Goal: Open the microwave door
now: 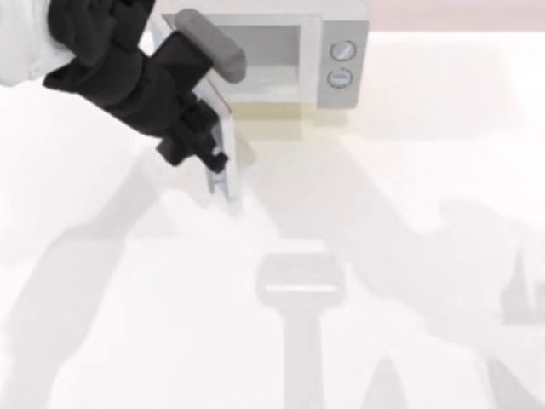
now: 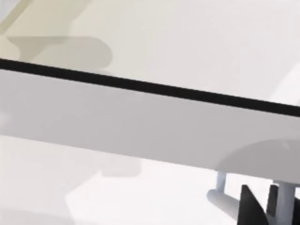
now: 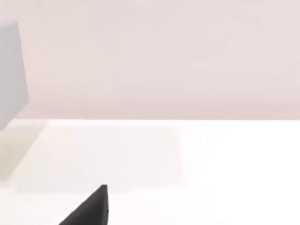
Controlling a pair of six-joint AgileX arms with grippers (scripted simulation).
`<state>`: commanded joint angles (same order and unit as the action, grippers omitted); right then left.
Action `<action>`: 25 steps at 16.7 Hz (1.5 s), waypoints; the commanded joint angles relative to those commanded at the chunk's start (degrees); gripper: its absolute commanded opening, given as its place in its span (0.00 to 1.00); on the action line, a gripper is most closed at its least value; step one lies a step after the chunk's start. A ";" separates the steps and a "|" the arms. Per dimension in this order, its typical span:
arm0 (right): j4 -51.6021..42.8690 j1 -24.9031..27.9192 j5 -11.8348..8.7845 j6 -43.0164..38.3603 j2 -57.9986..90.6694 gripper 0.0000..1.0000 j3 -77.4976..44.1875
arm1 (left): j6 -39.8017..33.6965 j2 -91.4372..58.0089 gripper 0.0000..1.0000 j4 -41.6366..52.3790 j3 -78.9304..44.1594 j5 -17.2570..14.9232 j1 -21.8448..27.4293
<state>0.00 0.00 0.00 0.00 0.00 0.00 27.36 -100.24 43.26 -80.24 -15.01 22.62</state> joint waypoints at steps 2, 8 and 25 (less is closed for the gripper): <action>0.00 0.00 0.00 0.00 0.00 1.00 0.00 | 0.00 0.00 0.00 0.00 0.00 0.00 0.00; 0.00 0.00 0.00 0.00 0.00 1.00 0.00 | 0.00 0.00 0.00 0.00 0.00 0.00 0.00; 0.00 0.00 0.00 0.00 0.00 1.00 0.00 | 10.76 0.65 0.00 3.51 0.39 -4.85 -4.23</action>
<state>0.00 0.00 0.00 0.00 0.00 0.00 38.12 -99.60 46.77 -79.85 -19.86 18.38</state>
